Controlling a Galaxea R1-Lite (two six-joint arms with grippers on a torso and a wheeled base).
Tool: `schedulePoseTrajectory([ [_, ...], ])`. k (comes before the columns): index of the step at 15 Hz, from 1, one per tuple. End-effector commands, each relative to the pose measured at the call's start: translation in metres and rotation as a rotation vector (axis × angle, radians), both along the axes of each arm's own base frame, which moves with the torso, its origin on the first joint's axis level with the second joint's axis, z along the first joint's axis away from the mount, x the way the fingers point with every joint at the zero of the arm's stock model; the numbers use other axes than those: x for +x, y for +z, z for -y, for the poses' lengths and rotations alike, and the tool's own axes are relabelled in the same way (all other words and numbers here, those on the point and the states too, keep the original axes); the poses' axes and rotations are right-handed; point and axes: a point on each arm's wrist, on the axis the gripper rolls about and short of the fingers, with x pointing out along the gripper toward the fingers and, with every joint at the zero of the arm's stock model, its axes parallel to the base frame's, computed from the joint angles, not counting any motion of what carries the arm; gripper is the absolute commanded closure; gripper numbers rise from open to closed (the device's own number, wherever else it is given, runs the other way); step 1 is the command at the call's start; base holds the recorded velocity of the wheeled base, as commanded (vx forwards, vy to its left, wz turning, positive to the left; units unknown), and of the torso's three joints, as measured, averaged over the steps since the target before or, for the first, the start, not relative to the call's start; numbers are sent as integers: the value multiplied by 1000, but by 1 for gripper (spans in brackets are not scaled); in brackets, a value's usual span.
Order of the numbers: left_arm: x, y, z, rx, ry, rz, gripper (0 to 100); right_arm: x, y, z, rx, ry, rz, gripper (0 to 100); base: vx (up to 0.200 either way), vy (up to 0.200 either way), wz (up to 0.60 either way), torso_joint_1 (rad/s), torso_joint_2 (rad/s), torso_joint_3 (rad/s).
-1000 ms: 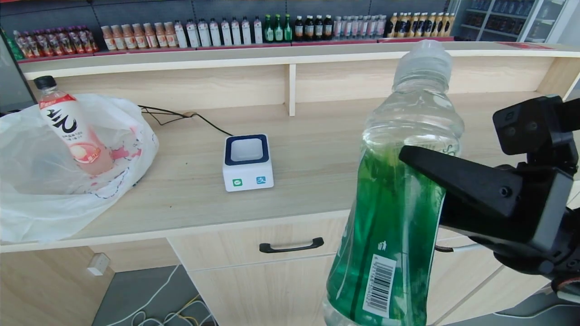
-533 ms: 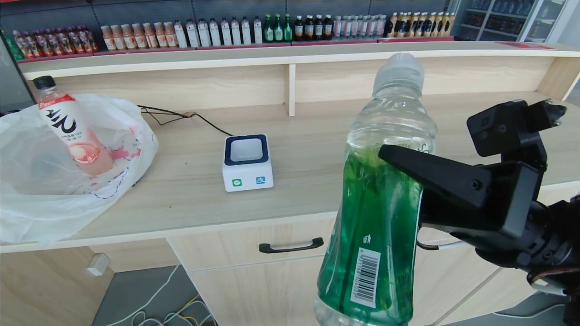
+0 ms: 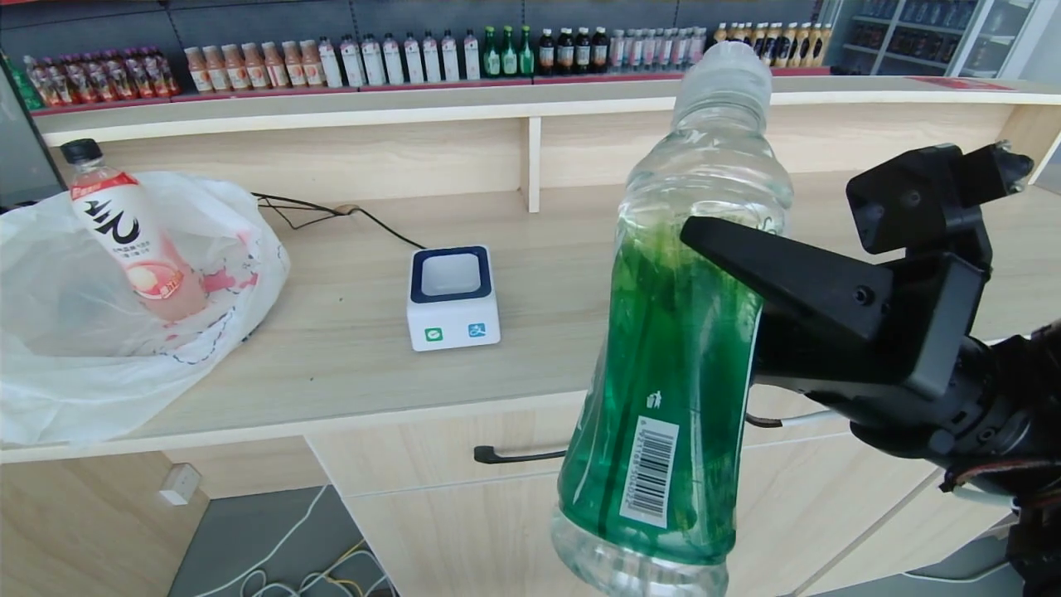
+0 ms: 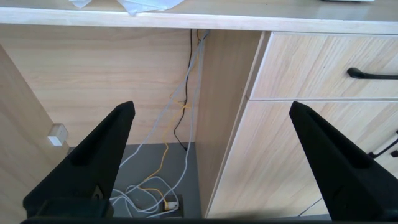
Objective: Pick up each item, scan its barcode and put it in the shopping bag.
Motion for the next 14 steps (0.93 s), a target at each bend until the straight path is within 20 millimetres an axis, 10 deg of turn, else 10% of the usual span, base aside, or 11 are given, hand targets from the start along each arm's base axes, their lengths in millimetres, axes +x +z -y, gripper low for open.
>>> schedulePoseTrajectory([
  [1, 0, 0, 0, -1, 0, 0, 0, 1, -1, -1, -1, 1, -1, 100, 0, 0, 0, 0, 0, 0],
  [14, 0, 0, 0, -1, 0, 0, 0, -6, 5, 3, 13, 3, 21, 100, 0, 0, 0, 0, 0, 0],
])
